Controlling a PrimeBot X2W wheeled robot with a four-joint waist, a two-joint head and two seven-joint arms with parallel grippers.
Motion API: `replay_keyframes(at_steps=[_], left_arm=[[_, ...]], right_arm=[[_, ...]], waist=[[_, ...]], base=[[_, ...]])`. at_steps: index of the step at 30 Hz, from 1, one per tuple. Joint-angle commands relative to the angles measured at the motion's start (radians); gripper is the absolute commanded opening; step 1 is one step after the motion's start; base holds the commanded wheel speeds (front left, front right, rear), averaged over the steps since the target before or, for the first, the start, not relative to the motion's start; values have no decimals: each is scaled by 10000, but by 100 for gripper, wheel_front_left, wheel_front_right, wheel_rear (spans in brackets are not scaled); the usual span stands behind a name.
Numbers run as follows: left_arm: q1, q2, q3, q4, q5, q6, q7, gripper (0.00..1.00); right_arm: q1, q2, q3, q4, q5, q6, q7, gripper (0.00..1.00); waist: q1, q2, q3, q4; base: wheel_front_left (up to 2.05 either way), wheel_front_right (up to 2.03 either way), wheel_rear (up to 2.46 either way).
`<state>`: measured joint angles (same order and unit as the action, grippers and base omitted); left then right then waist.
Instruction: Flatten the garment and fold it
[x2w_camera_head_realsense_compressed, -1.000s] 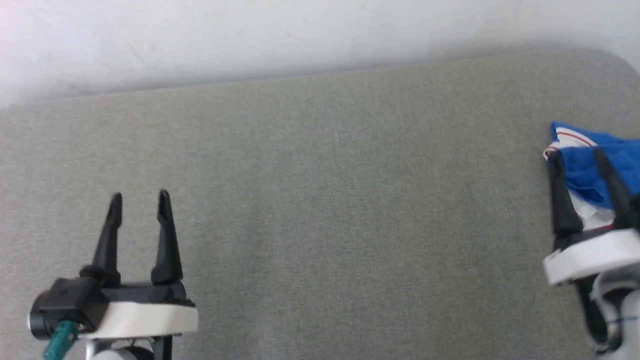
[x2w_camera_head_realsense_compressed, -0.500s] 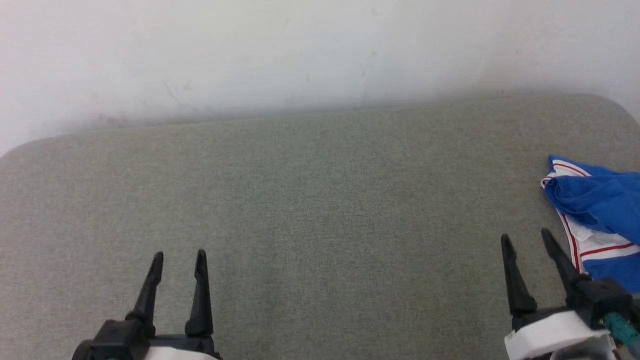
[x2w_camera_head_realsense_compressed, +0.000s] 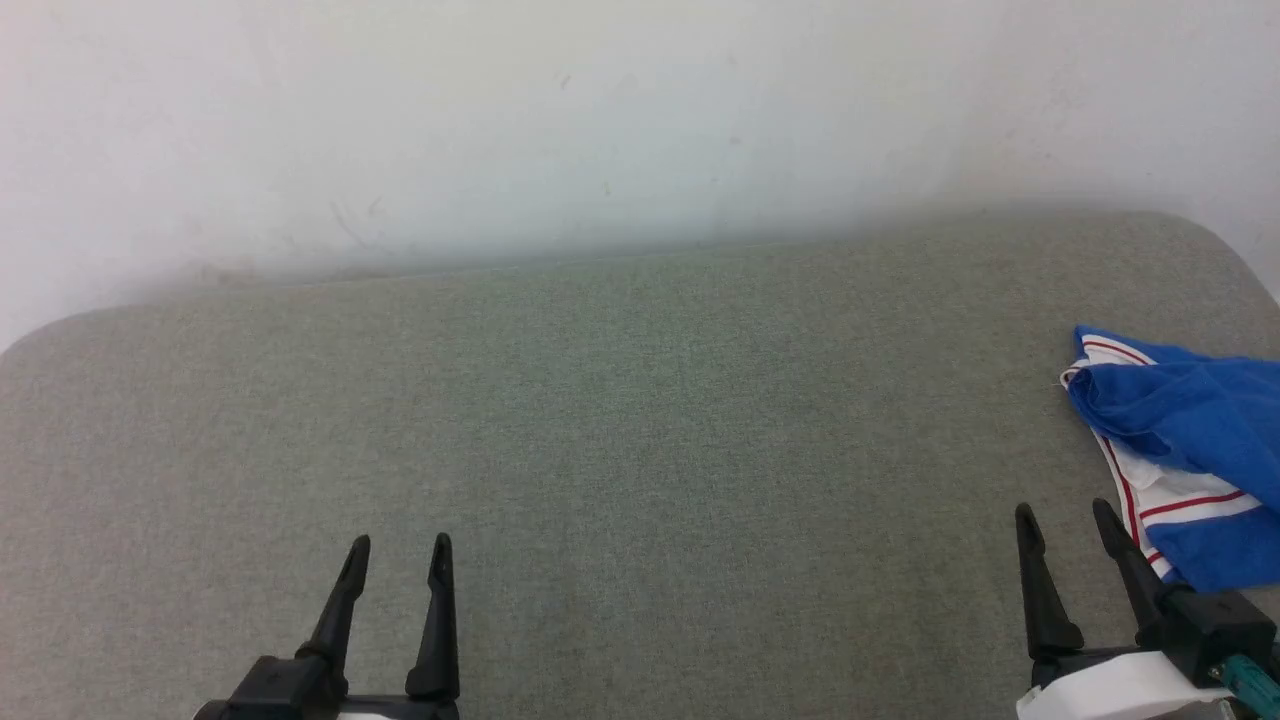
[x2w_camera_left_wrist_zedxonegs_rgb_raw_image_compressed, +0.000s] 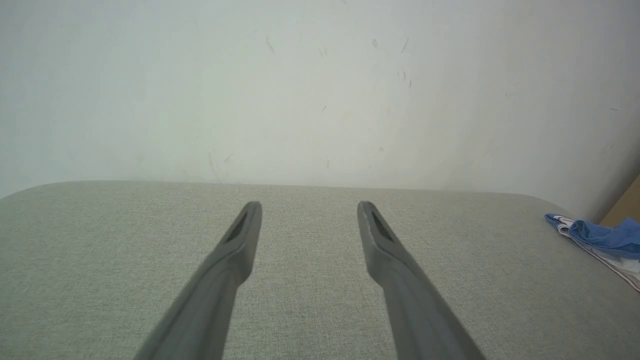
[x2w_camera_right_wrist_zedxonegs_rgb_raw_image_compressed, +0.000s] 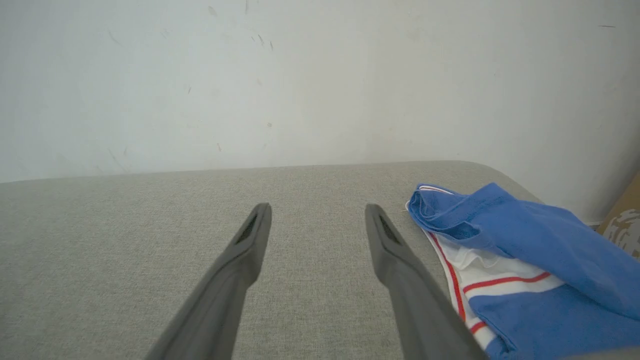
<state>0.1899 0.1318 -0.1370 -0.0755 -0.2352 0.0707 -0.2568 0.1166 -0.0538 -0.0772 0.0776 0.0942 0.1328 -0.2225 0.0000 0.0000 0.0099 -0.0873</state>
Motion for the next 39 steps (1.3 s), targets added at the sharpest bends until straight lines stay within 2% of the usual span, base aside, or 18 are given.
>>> replay_keyframes(at_steps=[1,18,19,39], left_arm=[[71,-60,46,81,103,-81,-49,100],[-129,-387,505,289,78,-389,-49,100],[-42,-364,458,269,64,-347,6,0],[-293,-423,563,335,377,-395,363,0]], right_arm=[[-53,34,-29,86,91,-21,-130,100],[-582,35,165,250,-253,-21,-331,100],[-500,0,167,240,-219,0,-255,0],[-588,0,250,102,-318,-3,91,0]], waist=[[0,0,17,-55],[0,0,398,6],[1,0,371,-21],[2,0,309,103]], base=[[0,0,0],[0,0,0],[0,0,0],[0,0,0]])
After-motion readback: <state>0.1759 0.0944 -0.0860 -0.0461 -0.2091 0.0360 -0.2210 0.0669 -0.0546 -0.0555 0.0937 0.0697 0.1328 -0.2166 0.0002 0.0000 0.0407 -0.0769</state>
